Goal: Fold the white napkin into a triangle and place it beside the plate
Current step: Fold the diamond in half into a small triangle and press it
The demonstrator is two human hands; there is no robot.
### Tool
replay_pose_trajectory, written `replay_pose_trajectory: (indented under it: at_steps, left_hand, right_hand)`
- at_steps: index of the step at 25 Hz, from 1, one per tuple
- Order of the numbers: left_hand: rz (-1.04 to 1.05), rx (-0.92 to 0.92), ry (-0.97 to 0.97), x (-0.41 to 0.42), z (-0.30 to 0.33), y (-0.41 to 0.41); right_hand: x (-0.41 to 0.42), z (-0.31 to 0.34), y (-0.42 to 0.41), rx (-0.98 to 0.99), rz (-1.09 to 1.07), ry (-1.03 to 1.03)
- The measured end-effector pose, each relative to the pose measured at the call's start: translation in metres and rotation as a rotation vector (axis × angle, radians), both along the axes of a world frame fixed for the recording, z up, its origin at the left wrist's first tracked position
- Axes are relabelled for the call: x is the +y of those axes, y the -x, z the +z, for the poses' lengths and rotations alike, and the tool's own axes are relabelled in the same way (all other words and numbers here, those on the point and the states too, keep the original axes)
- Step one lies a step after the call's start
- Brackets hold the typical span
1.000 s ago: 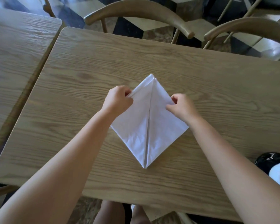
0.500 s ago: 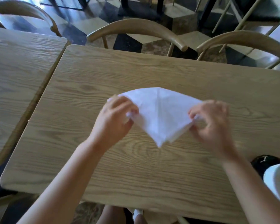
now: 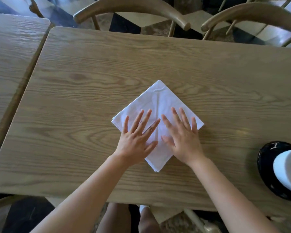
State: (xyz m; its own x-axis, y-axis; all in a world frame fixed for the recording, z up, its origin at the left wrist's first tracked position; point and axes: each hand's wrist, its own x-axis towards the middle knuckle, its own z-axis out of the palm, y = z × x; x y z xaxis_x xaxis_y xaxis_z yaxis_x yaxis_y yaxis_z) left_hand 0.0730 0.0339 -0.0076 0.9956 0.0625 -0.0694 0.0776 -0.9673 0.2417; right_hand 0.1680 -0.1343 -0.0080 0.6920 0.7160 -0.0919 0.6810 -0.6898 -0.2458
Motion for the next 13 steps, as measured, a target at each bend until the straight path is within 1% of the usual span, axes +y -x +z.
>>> replay_pose_trajectory:
  at_steps: [2, 4, 9, 13]
  left_hand:
    - [-0.015, 0.058, -0.023, -0.003, -0.009, -0.001]
    - [-0.022, 0.056, -0.051, -0.001, -0.012, -0.002]
    - [-0.091, 0.035, -0.077, 0.002, -0.011, 0.007]
    - [-0.202, 0.01, -0.054, 0.009, -0.009, 0.03]
  right_hand:
    - [0.0, -0.011, -0.001, -0.002, 0.018, 0.091]
    - [-0.001, -0.018, -0.001, -0.04, 0.019, 0.138]
    - [-0.004, -0.018, 0.007, -0.087, 0.008, 0.098]
    - [-0.021, -0.017, 0.016, -0.074, 0.104, 0.091]
